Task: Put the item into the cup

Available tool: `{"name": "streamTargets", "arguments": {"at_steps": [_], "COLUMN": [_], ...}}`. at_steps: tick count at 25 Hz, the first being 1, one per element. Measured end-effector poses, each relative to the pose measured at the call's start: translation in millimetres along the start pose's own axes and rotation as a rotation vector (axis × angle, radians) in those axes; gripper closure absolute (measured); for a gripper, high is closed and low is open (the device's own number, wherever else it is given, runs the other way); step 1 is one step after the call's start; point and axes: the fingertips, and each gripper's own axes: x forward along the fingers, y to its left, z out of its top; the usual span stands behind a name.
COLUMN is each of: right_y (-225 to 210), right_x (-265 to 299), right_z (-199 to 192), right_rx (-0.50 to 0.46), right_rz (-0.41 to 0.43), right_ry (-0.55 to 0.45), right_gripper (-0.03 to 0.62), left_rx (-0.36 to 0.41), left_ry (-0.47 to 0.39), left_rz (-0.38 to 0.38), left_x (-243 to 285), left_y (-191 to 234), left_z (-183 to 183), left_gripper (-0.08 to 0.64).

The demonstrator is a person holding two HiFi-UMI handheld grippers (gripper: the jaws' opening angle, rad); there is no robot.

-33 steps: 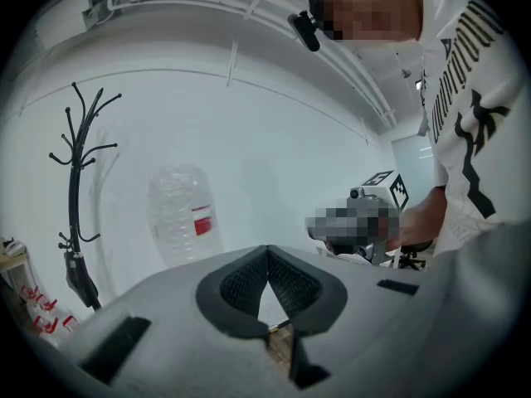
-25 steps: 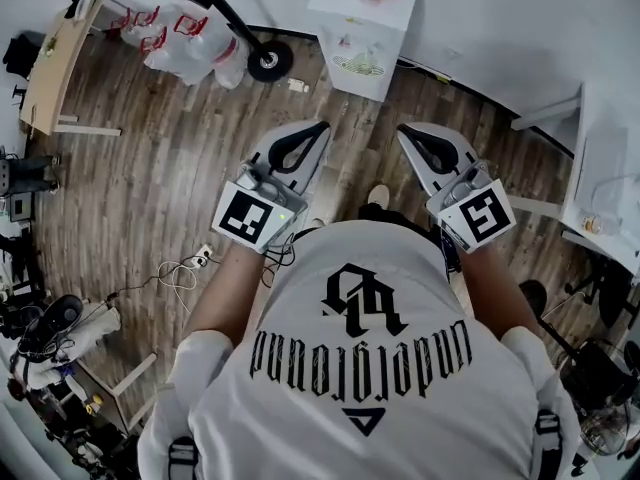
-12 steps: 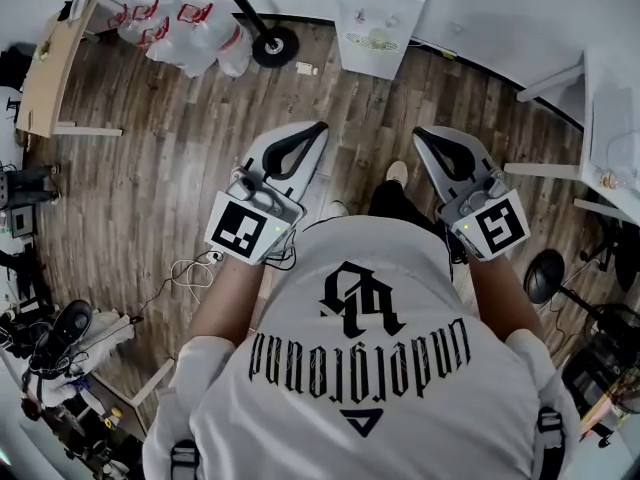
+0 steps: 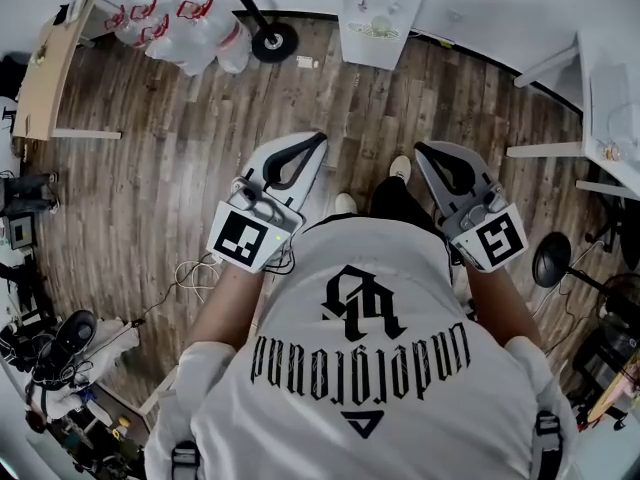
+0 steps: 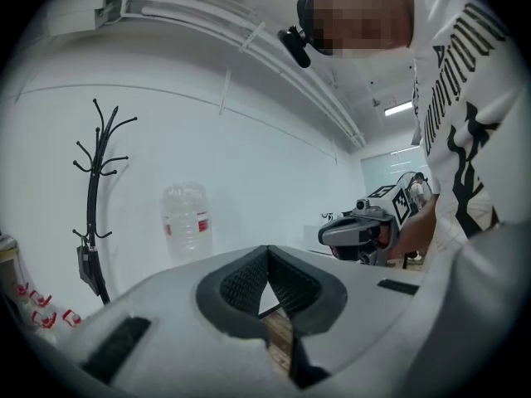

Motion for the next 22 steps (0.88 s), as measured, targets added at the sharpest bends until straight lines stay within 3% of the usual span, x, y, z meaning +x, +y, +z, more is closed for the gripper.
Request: {"name": "streamTargets", "arguments": {"at_steps": [22], "right_y": [4.5], "right_x": [2.4], "right_z": [24.5], "right_rx": [-0.09], "right_rz": [-0.023], "right_ry": [-0.04], "right_gripper": [0.588], "left_rx": [0.003], "left_ry": [-0.074], "left_rz": [0.028], "left_x": [-20.5], "left_y": [8.0], "left_z": [23.8], "left_gripper": [0.554]}}
